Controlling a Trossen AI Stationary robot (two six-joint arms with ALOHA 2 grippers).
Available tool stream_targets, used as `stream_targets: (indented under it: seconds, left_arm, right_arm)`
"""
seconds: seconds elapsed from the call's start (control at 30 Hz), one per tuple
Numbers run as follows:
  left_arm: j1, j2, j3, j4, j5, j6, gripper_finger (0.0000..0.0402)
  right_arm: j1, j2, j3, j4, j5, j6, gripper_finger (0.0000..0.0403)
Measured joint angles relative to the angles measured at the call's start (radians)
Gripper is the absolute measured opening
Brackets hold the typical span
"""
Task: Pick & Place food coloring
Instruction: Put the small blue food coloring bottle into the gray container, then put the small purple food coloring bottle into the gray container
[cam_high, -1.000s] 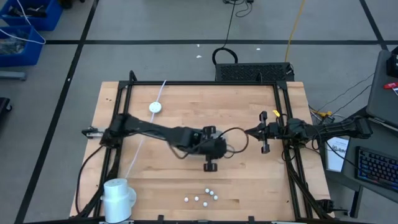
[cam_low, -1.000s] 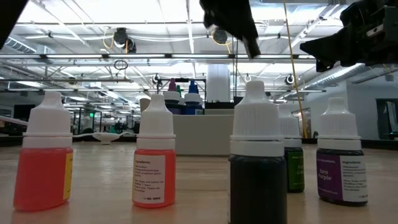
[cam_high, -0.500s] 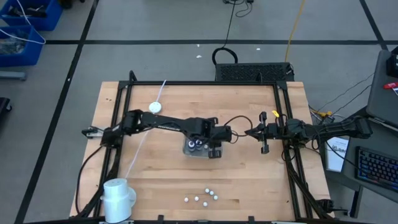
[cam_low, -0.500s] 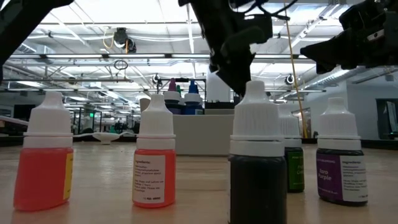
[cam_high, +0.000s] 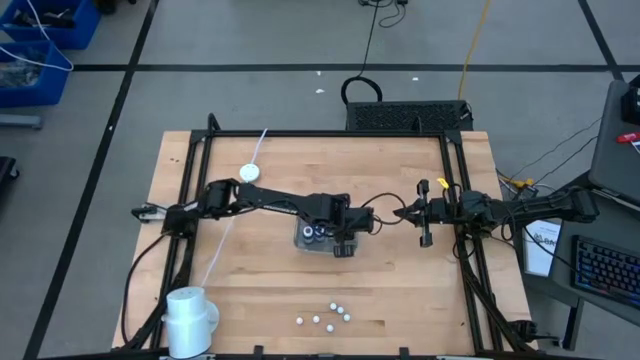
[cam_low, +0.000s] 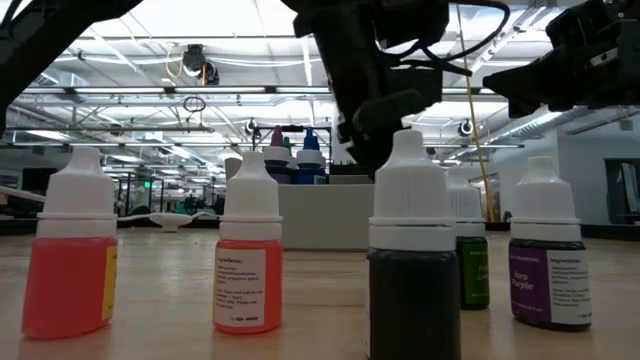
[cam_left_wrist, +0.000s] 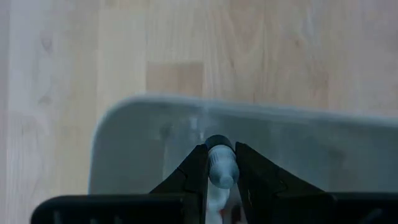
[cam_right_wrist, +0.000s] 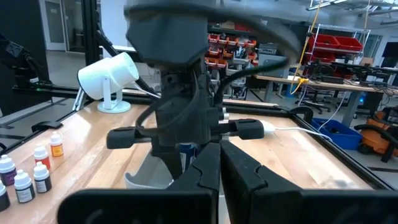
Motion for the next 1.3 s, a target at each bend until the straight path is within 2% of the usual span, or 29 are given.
stream_targets:
  seconds: [0.47,0.7,0.83,1.03,1.13,1.3]
  left_arm:
    - [0.000,0.010,0.000,0.009,-0.004,0.013,0.0068]
    - [0.000,0.010,0.000,0.044,-0.002,0.013,0.0100]
    - [0.000,0.010,0.000,0.057,0.035,0.026,0.0118]
    - [0.000,0.008,0.000,0.057,0.031,0.040,0.0126]
    - [-0.002,-0.025,0.000,0.025,0.031,0.075,0.0126]
    - [-0.013,-0.154,0.000,-0.081,0.027,0.099,0.0126]
  right_arm:
    - [0.000,0.000,0.000,0.000,0.000,0.000,0.0004]
    - [0.000,0.000,0.000,0.000,0.000,0.000,0.0004]
    - [0.000,0.000,0.000,0.000,0.000,0.000,0.0004]
    - [0.000,0.000,0.000,0.000,0.000,0.000,0.0004]
    - [0.000,0.000,0.000,0.000,0.000,0.001,0.0004]
    - [0.000,0.000,0.000,-0.001,0.000,0.004,0.0004]
